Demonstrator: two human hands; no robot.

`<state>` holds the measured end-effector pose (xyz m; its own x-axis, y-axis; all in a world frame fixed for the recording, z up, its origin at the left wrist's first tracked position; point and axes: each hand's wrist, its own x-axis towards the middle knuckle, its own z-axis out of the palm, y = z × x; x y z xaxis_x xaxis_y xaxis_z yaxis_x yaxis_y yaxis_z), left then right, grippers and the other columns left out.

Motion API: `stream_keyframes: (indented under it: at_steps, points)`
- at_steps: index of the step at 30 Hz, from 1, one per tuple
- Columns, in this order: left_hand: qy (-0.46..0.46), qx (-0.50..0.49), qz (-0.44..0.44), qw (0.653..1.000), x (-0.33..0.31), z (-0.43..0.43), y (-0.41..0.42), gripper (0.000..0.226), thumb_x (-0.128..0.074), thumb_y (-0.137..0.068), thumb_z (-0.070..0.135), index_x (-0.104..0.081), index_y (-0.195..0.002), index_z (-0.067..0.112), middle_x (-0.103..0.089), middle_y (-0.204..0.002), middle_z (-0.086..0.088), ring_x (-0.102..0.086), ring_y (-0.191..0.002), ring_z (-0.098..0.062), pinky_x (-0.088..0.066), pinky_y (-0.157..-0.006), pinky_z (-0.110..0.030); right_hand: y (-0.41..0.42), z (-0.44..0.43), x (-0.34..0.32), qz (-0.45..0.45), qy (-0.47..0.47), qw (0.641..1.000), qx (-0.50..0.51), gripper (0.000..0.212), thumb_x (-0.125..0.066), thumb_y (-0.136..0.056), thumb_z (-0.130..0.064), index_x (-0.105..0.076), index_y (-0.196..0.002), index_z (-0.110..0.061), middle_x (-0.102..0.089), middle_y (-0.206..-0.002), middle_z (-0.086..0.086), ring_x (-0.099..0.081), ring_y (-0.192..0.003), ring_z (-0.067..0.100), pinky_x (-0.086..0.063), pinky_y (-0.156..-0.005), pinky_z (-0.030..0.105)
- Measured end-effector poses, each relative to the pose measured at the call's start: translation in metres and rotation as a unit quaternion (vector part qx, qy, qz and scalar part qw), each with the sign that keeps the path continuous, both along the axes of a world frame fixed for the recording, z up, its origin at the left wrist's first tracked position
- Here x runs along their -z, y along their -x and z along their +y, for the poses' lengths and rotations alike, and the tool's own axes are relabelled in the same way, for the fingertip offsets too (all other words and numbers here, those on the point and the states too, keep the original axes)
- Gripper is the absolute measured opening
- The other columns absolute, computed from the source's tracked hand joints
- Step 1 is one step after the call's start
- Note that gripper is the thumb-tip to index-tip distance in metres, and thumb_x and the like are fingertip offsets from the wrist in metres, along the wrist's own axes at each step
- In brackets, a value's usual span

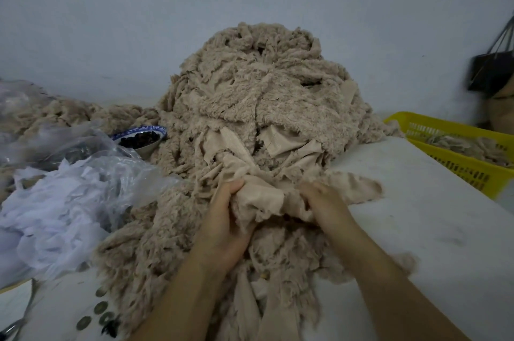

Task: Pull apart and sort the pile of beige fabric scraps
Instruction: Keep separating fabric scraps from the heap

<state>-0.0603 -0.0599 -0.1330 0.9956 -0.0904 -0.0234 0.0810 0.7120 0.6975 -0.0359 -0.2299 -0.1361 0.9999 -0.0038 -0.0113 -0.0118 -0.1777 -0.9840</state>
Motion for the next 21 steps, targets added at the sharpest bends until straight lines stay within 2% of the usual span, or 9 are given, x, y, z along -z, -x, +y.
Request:
stream_keyframes:
  at_steps: [3,5,7,8,10,12,16,18,21]
  points:
    - [0.033,0.024,-0.025,0.999,-0.001,0.007,0.002,0.026,-0.06,-0.083,0.024,-0.078,-0.093,0.008,-0.07,-0.095,-0.011,-0.068,-0.086,-0.02,-0.057,-0.079,-0.034,0.006,0.0,0.0,-0.142,0.094,0.985,-0.023,0.041,-0.044,-0.091,-0.047,-0.049,-0.082,-0.007,-0.048,-0.084,0.001,-0.05,-0.08,0.017,-0.035,-0.071,0.031]
    - [0.043,0.054,-0.027,0.997,-0.003,0.005,0.004,0.027,-0.058,-0.084,0.023,-0.08,-0.087,0.007,-0.073,-0.09,-0.011,-0.071,-0.077,-0.02,-0.058,-0.064,-0.03,0.013,0.006,-0.004,-0.249,0.061,0.966,-0.01,0.036,-0.039,-0.091,-0.058,-0.056,-0.09,-0.026,-0.05,-0.101,-0.013,-0.052,-0.101,0.007,-0.038,-0.085,0.019]
    - [0.002,0.075,-0.015,0.997,-0.004,-0.001,0.007,0.025,-0.061,-0.082,0.024,-0.08,-0.085,0.008,-0.073,-0.087,-0.012,-0.072,-0.076,-0.02,-0.058,-0.062,-0.03,0.014,0.013,-0.004,-0.269,0.048,0.96,-0.053,0.031,-0.041,-0.091,-0.064,-0.055,-0.112,-0.046,-0.048,-0.125,-0.026,-0.045,-0.122,-0.007,-0.035,-0.097,0.009]
    - [-0.036,0.079,-0.014,0.996,-0.004,-0.004,0.009,0.024,-0.063,-0.083,0.026,-0.081,-0.084,0.009,-0.074,-0.087,-0.011,-0.073,-0.077,-0.019,-0.058,-0.065,-0.029,0.016,0.016,-0.005,-0.243,0.046,0.964,-0.102,0.029,-0.045,-0.093,-0.062,-0.056,-0.117,-0.052,-0.049,-0.129,-0.033,-0.043,-0.123,-0.014,-0.035,-0.099,0.007]
    - [-0.124,0.055,0.001,0.991,-0.002,-0.009,0.009,0.031,-0.063,-0.087,0.037,-0.081,-0.084,0.012,-0.075,-0.087,-0.01,-0.074,-0.082,-0.018,-0.058,-0.069,-0.029,0.018,0.023,-0.003,-0.167,0.035,0.963,-0.209,0.023,-0.05,-0.095,-0.048,-0.062,-0.102,-0.066,-0.058,-0.109,-0.044,-0.051,-0.105,-0.023,-0.039,-0.087,0.002]
    - [-0.219,-0.012,0.038,0.975,0.002,-0.01,0.007,0.044,-0.058,-0.089,0.055,-0.082,-0.088,0.017,-0.077,-0.095,-0.011,-0.075,-0.09,-0.021,-0.057,-0.078,-0.035,0.015,0.024,0.002,-0.179,0.063,0.961,-0.201,0.021,-0.054,-0.099,-0.033,-0.067,-0.091,-0.047,-0.065,-0.089,-0.026,-0.058,-0.083,-0.011,-0.043,-0.075,0.007]
    - [-0.364,-0.103,0.001,0.926,0.006,-0.013,0.006,0.042,-0.045,-0.093,0.069,-0.078,-0.088,0.043,-0.078,-0.092,0.006,-0.074,-0.089,-0.009,-0.056,-0.089,-0.037,0.01,0.019,0.001,-0.248,0.085,0.959,-0.107,0.008,-0.055,-0.101,-0.015,-0.062,-0.104,-0.014,-0.06,-0.101,0.0,-0.057,-0.093,0.011,-0.044,-0.08,0.021]
    - [-0.366,-0.099,-0.025,0.925,0.006,-0.016,0.005,0.036,-0.049,-0.096,0.06,-0.078,-0.093,0.041,-0.078,-0.096,0.007,-0.073,-0.094,-0.009,-0.055,-0.09,-0.035,0.01,0.018,-0.002,-0.246,0.058,0.964,-0.077,0.008,-0.053,-0.102,-0.015,-0.061,-0.102,-0.016,-0.061,-0.102,0.003,-0.059,-0.094,0.016,-0.046,-0.081,0.028]
    - [-0.19,-0.068,-0.05,0.978,0.0,-0.013,0.001,0.028,-0.059,-0.092,0.036,-0.082,-0.095,0.019,-0.077,-0.103,-0.006,-0.073,-0.098,-0.018,-0.058,-0.08,-0.029,0.012,0.017,-0.007,-0.22,-0.009,0.975,-0.032,0.015,-0.049,-0.103,-0.021,-0.057,-0.096,-0.032,-0.062,-0.094,-0.004,-0.06,-0.087,0.013,-0.046,-0.075,0.027]
